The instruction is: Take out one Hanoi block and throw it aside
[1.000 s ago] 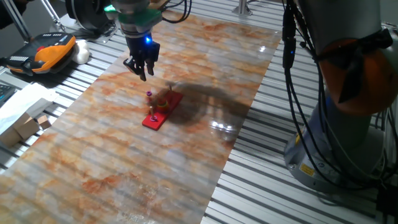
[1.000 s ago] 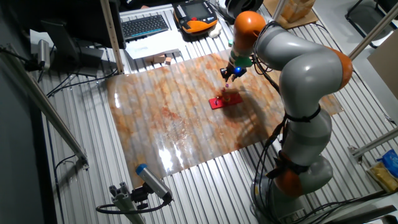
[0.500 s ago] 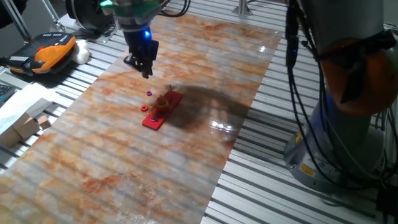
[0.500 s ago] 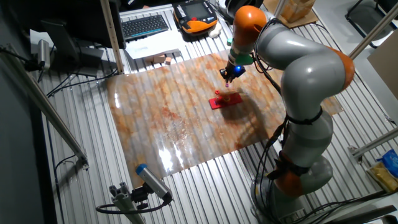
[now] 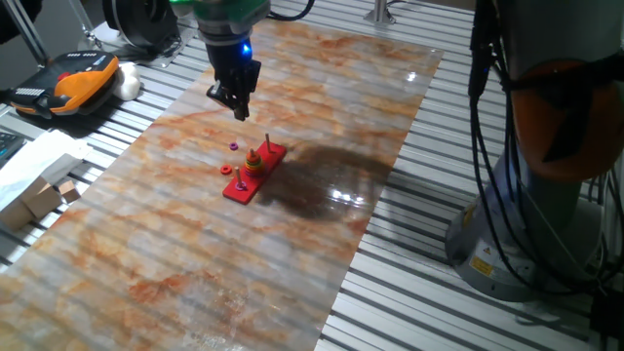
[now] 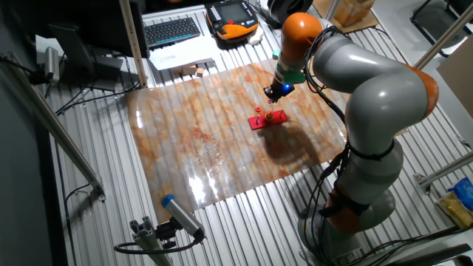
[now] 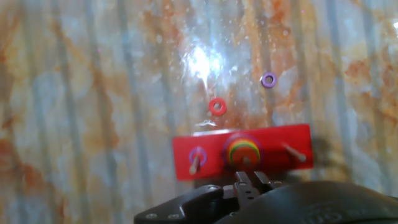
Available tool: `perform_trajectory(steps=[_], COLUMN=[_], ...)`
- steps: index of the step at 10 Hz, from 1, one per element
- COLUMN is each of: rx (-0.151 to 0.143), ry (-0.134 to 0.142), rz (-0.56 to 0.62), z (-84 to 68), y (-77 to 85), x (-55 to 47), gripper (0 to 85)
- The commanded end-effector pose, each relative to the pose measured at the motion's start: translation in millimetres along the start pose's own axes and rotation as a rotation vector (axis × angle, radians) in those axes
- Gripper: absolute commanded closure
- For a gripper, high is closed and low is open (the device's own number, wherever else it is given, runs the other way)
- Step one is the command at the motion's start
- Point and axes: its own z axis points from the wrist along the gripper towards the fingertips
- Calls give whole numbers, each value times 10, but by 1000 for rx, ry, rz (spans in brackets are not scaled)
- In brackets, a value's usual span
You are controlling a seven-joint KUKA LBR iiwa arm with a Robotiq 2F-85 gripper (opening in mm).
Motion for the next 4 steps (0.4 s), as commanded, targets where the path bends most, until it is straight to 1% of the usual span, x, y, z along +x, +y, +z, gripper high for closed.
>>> perform_trajectory(steps=[1, 2, 3, 4], rx=[-3, 1, -2, -9], ry=[1, -12, -12, -5], rz=[-1, 0, -7, -10], z=[-7, -8, -10, -5], y=[23, 54, 81, 94], x=[38, 68, 78, 92], gripper=[680, 680, 680, 680])
